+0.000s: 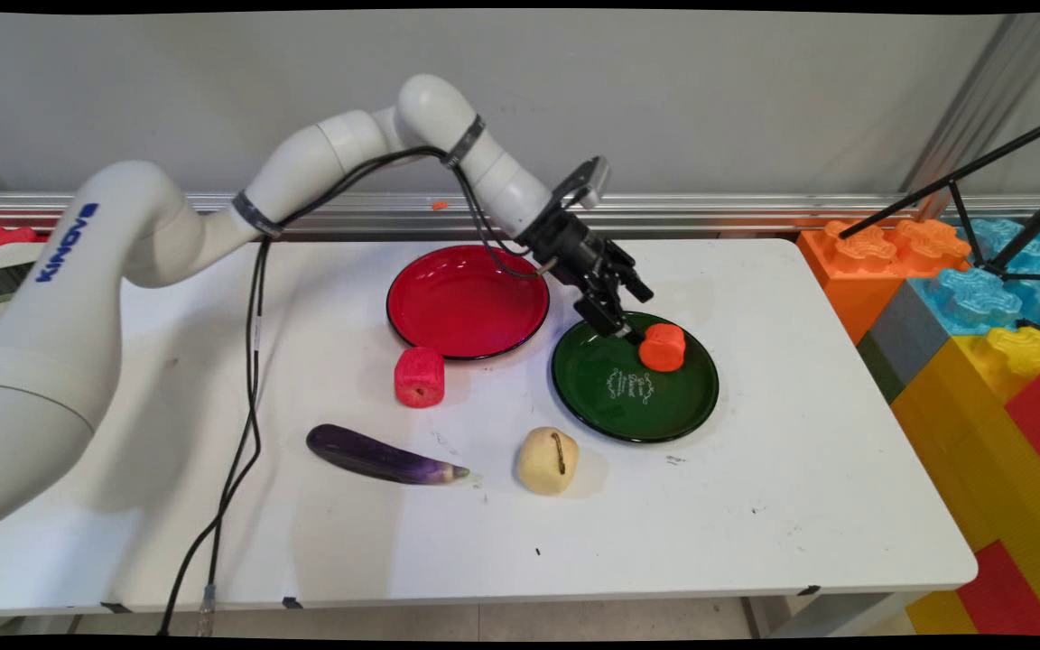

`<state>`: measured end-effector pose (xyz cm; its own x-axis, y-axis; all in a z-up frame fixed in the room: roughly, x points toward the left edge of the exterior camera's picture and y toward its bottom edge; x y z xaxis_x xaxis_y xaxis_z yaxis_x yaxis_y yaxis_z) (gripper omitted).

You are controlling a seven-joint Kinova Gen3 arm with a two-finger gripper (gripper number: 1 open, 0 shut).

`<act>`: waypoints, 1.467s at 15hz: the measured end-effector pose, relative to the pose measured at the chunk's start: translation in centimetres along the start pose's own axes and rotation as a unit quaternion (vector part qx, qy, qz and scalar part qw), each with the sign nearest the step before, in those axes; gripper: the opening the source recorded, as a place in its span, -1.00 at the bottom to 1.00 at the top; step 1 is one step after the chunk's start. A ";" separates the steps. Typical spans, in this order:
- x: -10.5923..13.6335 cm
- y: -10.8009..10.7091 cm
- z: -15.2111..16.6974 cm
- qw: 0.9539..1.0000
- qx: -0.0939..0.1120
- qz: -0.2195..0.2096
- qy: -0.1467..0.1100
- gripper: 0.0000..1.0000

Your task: Pick up the mandarin from the green plate, then place the picked object on the table

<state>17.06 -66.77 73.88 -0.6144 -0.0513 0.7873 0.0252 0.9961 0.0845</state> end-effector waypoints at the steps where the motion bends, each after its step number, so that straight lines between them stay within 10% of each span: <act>1: 0.0 -0.2 0.6 1.000 -0.001 0.000 0.001 1.00; 15: -1.1 -0.5 5.1 1.000 -0.017 0.000 -0.001 1.00; 16: -1.2 -0.5 5.3 1.000 -0.017 0.001 -0.001 -1.00; 22: -1.3 -0.6 5.7 1.000 -0.014 0.003 -0.003 -1.00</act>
<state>13.30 -66.94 69.33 -0.6197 -0.0454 0.7835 0.0510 0.9939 0.0980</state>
